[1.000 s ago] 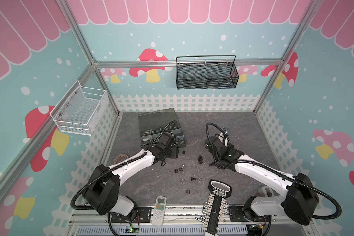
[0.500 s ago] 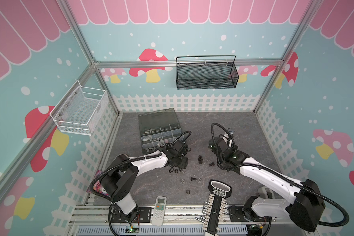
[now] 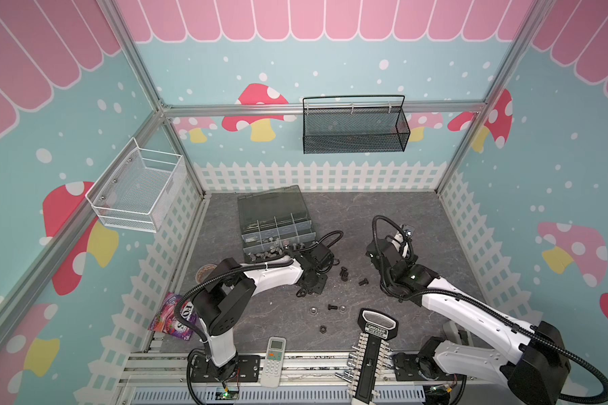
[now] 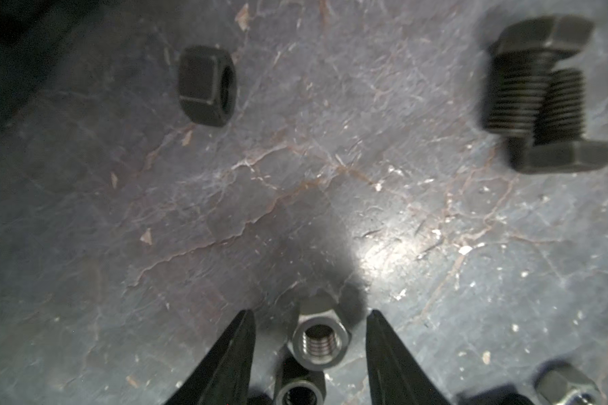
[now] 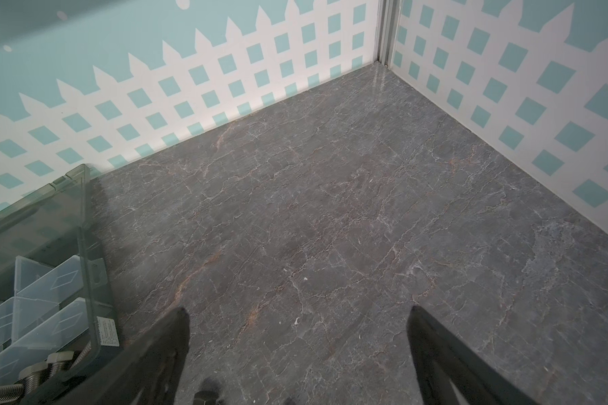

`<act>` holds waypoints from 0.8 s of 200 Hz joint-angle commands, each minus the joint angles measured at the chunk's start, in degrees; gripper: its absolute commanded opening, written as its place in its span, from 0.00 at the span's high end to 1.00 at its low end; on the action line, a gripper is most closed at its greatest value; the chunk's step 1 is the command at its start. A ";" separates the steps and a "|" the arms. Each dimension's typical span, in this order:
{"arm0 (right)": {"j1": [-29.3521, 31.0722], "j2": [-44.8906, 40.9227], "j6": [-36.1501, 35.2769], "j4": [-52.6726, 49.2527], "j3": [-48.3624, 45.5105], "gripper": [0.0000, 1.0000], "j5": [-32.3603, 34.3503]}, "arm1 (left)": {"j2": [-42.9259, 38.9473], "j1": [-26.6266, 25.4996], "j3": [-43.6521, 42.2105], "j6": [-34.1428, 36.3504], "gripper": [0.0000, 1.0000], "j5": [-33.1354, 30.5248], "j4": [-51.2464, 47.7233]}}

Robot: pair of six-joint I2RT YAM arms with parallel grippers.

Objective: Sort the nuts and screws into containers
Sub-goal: 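Close the left gripper on another silver hex nut and lift it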

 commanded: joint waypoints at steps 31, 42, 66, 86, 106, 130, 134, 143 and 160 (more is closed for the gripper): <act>-0.30 -0.15 2.17 -0.83 -0.34 0.02 1.09 | 3.04 -0.54 3.10 2.10 0.53 -4.46 -3.96; -0.34 -0.12 2.16 -0.83 -0.34 0.02 1.06 | 3.52 -0.55 3.36 2.13 0.54 -4.83 -4.31; -0.28 -0.11 2.41 -0.85 -0.45 0.02 0.96 | 3.83 -0.55 3.50 2.13 0.57 -4.82 -4.45; -0.34 -0.09 2.41 -0.83 -0.49 0.02 1.01 | 3.82 -0.54 3.24 2.00 0.60 -4.34 -4.61; -0.32 -0.10 2.29 -0.84 -0.53 0.02 1.15 | 3.47 -0.60 2.50 1.93 0.65 -3.44 -4.94; -0.34 -0.22 2.59 -0.83 -0.57 0.02 1.13 | 3.16 -0.56 1.79 1.69 0.70 -3.22 -5.98; -0.34 -0.24 2.67 -0.86 -0.64 0.02 1.10 | 3.11 -0.54 1.67 1.69 0.70 -3.23 -6.17; -0.35 -0.20 2.80 -0.84 -0.65 0.02 1.13 | 3.03 -0.55 1.38 1.60 0.70 -3.15 -6.42; -0.34 -0.24 2.86 -0.90 -0.72 0.02 1.10 | 2.93 -0.56 1.07 1.34 0.70 -3.06 -7.03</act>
